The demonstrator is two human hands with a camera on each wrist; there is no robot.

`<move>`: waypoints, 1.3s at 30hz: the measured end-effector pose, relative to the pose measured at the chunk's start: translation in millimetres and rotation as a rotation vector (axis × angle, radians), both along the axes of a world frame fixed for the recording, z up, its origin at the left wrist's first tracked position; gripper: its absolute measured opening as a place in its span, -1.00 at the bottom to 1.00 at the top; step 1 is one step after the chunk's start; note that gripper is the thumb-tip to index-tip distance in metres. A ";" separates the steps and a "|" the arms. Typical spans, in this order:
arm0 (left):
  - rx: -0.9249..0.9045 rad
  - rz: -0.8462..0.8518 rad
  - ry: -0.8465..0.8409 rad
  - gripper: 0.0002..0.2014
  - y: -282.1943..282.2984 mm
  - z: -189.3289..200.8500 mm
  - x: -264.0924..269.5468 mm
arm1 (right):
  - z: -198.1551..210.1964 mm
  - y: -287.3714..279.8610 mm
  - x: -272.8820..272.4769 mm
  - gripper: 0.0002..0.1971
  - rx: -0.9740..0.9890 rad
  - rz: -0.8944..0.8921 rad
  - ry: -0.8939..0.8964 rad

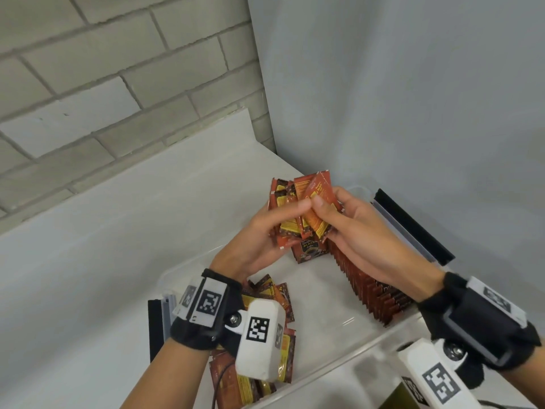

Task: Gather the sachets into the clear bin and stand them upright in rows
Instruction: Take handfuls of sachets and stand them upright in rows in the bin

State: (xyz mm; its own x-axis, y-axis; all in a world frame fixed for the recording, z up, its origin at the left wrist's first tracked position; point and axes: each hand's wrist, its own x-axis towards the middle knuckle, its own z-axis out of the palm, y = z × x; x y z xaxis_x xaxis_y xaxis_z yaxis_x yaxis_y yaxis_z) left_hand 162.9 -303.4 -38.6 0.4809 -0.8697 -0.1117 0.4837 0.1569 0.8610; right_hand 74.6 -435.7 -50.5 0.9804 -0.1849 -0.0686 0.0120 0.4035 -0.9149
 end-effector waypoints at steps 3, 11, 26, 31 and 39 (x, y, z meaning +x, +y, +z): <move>0.054 -0.028 -0.089 -0.70 -2.6 -0.8 -6.4 | -1.3 1.9 -0.1 -0.54 -0.057 0.006 -0.015; 0.066 0.046 -0.085 -0.75 -7.6 -4.4 -9.2 | -2.6 6.2 0.8 -0.77 -0.478 -0.122 0.026; 0.206 -0.141 -0.117 -0.65 -2.4 0.7 -14.4 | -9.3 13.7 -7.0 -0.25 -1.033 0.086 -0.213; 0.173 -0.178 -0.006 -0.73 3.4 3.4 -10.4 | -10.6 14.0 -6.3 -0.37 -0.891 0.054 -0.270; 0.274 -0.129 -0.122 -0.64 5.8 0.9 1.9 | -6.4 12.8 -10.3 0.00 -0.710 0.046 -0.229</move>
State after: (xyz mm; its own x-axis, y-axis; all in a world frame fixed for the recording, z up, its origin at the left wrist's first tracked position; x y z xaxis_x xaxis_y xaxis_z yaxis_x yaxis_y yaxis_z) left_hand 164.8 -297.6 -37.7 0.3925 -0.8701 -0.2983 0.3751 -0.1447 0.9156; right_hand 64.2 -422.8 -56.9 0.9636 -0.0673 0.2589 0.2310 -0.2789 -0.9321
